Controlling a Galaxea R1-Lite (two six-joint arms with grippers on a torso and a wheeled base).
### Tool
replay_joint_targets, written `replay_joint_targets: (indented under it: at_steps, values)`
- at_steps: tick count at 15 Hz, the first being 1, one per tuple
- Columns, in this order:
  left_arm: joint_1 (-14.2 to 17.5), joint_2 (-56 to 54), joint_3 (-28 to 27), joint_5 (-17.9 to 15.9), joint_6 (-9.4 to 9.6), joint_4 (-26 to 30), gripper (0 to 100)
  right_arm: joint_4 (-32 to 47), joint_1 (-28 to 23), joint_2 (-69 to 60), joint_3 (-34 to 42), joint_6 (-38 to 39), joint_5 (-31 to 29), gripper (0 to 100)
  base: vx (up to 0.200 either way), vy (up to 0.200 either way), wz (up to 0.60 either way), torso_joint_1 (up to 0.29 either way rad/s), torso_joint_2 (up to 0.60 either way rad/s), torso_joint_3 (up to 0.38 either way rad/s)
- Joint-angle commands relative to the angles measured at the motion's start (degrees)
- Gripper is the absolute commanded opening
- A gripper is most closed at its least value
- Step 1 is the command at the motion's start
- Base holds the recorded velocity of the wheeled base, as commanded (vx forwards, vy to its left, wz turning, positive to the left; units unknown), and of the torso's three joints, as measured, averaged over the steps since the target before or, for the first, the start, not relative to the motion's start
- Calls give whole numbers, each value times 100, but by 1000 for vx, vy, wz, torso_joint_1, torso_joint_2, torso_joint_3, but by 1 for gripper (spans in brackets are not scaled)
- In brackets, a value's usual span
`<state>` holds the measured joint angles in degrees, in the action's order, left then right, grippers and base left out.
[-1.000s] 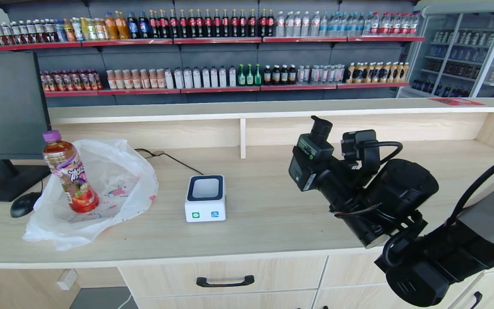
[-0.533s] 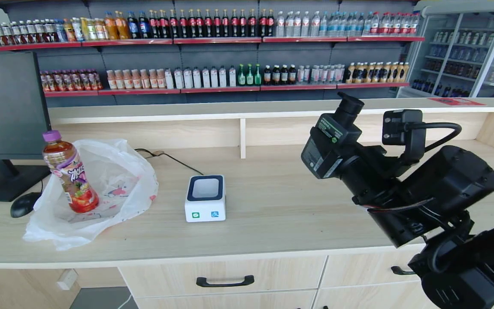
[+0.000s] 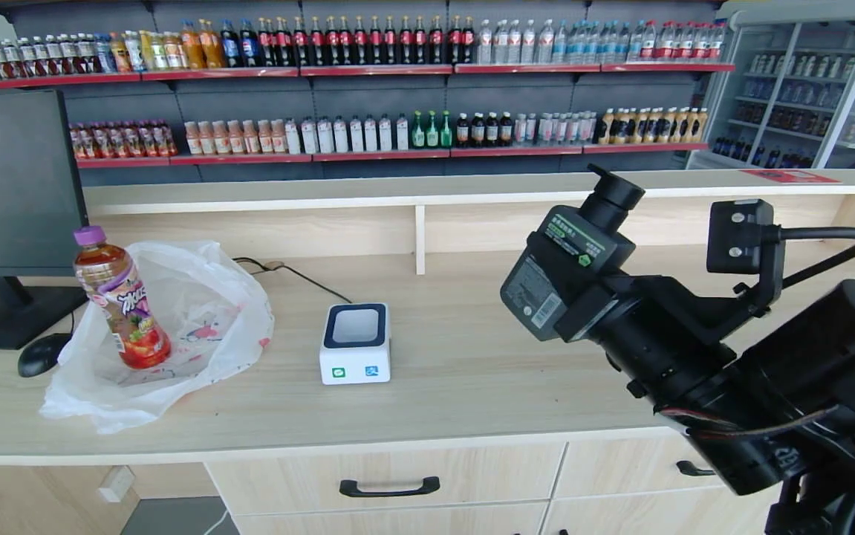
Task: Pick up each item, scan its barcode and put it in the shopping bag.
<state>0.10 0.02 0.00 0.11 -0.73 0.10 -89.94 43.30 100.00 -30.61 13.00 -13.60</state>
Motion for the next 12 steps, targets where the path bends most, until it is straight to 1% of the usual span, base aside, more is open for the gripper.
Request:
replay_joint_targets:
  at_steps: [1,3,4,6,8,9,10,12]
  values:
    - [-1,6,0,-2,12,-1,100,-6,583,-270,178,362,-2,0,0,0,0,0,0,0]
    - [-1,6,0,-2,20,-1,100,-6,829,-376,284,696,7,0,0,0,0,0,0,0]
    - [-1,6,0,-2,12,-1,100,-6,908,-385,266,968,7,0,0,0,0,0,0,0]
    - [-1,6,0,7,12,-1,100,-6,935,-393,213,1241,33,0,0,0,0,0,0,0]
    - [-1,6,0,7,12,-1,100,-6,1154,-393,178,1698,33,0,0,0,0,0,0,0]
    - [-1,6,0,7,12,-1,100,-6,1260,-393,178,1768,33,0,0,0,0,0,0,0]
    - [-1,6,0,7,12,-1,100,-6,1523,-393,161,1891,33,0,0,0,0,0,0,0]
    - [-1,6,0,-2,12,-1,100,-6,1770,-376,-24,1935,42,0,0,0,0,0,0,0]
